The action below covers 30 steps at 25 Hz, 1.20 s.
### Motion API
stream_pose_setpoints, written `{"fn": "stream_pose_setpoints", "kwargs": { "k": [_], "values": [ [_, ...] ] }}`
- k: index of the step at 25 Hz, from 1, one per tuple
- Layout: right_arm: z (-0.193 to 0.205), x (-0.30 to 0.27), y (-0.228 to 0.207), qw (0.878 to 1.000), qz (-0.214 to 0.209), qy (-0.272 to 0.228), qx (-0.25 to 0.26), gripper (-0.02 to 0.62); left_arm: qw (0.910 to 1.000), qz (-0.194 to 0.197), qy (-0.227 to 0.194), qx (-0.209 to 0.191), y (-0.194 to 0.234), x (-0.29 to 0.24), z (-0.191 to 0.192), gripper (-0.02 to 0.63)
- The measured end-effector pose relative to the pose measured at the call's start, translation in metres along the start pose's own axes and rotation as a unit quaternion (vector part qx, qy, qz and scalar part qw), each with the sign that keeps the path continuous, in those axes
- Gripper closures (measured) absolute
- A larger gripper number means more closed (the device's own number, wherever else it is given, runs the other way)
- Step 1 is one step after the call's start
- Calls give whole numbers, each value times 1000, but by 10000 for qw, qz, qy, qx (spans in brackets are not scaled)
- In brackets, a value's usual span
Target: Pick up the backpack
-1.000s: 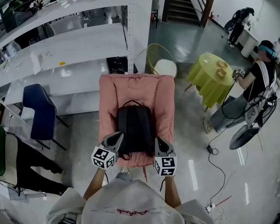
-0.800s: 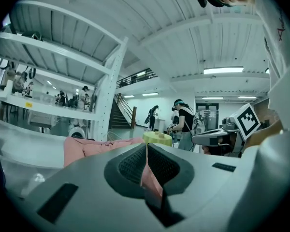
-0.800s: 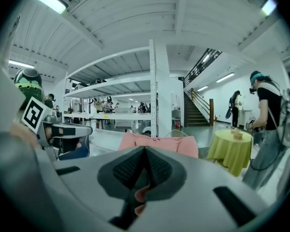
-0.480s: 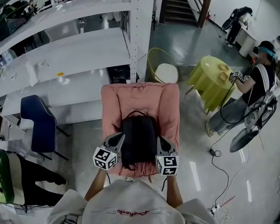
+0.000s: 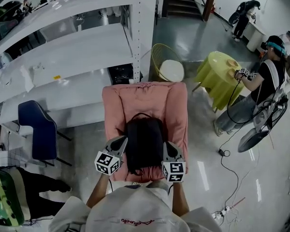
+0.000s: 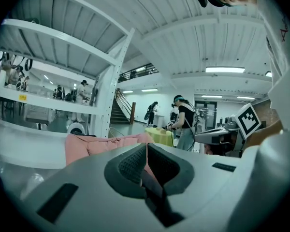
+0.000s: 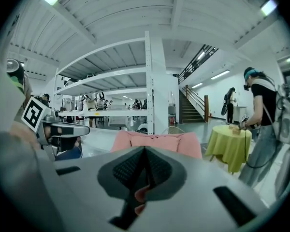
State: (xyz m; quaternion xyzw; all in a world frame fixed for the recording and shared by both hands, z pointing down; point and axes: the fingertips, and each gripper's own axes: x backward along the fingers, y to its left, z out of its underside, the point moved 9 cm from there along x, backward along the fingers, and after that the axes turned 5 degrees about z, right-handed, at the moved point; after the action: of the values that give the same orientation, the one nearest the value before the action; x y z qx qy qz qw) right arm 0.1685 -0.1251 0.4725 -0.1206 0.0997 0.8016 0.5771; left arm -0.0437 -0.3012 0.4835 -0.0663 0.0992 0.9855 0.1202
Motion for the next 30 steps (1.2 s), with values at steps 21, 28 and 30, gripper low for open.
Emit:
{"fn": "stream_pose_setpoints", "kwargs": {
  "k": [21, 28, 30],
  "values": [
    [41, -72, -62, 9937, -794, 776, 167, 577, 9916, -1056, 540, 515, 21, -37, 56, 591],
    [80, -100, -59, 9894, -994, 1040, 199, 577, 9874, -1208, 746, 697, 36, -44, 99, 590],
    [93, -107, -57, 9879, -1031, 1141, 193, 577, 9859, -1252, 824, 746, 37, -43, 113, 589]
  ]
}}
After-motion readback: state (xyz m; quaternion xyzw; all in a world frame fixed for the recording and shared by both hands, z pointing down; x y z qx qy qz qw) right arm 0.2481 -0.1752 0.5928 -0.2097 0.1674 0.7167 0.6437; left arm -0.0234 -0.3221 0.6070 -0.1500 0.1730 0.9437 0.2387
